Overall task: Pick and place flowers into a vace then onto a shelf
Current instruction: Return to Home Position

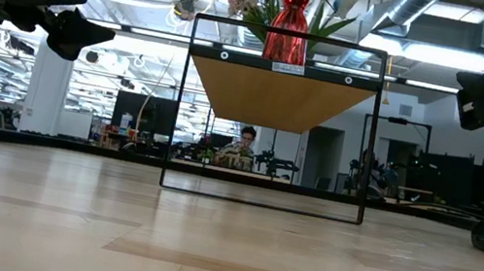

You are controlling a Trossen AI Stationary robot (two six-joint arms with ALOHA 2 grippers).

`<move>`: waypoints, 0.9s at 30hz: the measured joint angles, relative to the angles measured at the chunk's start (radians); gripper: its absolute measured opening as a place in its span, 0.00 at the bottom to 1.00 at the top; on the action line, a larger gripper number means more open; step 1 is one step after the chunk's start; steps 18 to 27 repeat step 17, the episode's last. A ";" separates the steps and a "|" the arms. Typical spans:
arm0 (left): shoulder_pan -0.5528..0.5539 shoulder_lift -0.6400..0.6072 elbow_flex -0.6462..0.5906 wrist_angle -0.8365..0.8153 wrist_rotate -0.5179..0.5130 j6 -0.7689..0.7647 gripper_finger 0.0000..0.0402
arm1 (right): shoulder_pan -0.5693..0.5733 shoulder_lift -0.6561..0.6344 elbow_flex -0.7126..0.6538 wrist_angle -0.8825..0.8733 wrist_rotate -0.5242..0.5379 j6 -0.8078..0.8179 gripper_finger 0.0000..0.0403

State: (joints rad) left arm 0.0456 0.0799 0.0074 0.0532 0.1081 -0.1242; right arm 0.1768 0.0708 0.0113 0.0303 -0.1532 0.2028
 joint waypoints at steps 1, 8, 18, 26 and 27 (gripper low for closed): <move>0.000 0.000 0.000 0.000 0.000 0.000 0.83 | 0.000 0.000 0.000 0.000 0.000 0.000 0.63; 0.000 0.000 0.000 0.000 0.000 0.000 0.83 | 0.000 0.000 0.000 0.000 0.000 0.000 0.63; 0.000 0.000 0.000 0.000 0.000 0.000 0.83 | 0.000 0.000 0.000 0.000 0.000 0.000 0.63; 0.000 0.000 0.000 0.000 0.000 0.000 0.83 | 0.000 0.000 0.000 0.000 0.000 0.000 0.63; 0.000 0.000 0.000 0.000 0.000 0.000 0.83 | 0.000 0.000 0.000 0.000 0.000 0.000 0.63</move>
